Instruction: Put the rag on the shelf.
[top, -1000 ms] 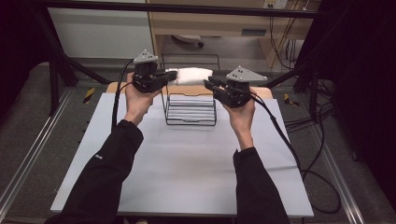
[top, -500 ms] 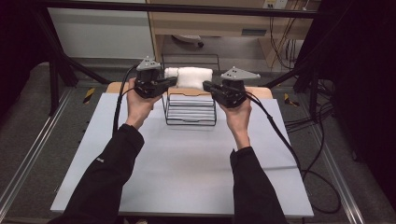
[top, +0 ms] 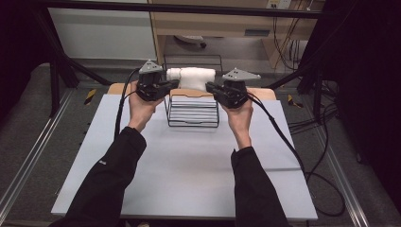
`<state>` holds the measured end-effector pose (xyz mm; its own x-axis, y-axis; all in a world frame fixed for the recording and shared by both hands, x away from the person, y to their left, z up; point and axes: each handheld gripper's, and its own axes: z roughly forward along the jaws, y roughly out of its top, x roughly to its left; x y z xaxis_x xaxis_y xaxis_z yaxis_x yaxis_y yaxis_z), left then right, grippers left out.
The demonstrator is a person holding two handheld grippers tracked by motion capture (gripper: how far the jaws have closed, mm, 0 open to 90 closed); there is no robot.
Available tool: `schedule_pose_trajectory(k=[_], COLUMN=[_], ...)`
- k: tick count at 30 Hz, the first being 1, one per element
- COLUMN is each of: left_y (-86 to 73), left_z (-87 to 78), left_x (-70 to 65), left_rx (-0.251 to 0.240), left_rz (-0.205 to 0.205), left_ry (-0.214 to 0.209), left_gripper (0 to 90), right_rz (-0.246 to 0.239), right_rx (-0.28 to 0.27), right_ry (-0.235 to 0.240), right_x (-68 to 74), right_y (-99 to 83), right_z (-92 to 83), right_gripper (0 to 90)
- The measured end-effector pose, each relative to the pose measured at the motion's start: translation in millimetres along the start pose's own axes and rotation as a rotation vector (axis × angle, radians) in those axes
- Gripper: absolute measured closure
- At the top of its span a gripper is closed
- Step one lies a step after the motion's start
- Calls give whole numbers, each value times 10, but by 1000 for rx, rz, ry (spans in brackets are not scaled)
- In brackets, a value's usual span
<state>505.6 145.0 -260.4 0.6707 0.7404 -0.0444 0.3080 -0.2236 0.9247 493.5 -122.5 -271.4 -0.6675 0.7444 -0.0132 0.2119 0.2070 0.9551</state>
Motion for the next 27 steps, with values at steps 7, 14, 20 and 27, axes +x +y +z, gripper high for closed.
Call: schedule_pose_trajectory(k=[7,14,20,27], left_y=[-5,-65,-224,-467], left_z=[-80,-220,-350,-502], left_x=[-20,-18,9,95], left_rx=[-17,-20,-9,19], left_rz=[12,19,14,1], left_ry=[-1,-5,-21,-15], left_gripper=[853,717,487,304], right_rz=[8,24,60,61], right_rx=[-33,-39,-13,-1], right_ry=[29,54,70,64], right_x=[12,20,2,-40], right_y=[49,62,-23,-161], right_z=[-155,-319,-427,-579], right_gripper=[709,488,292,130])
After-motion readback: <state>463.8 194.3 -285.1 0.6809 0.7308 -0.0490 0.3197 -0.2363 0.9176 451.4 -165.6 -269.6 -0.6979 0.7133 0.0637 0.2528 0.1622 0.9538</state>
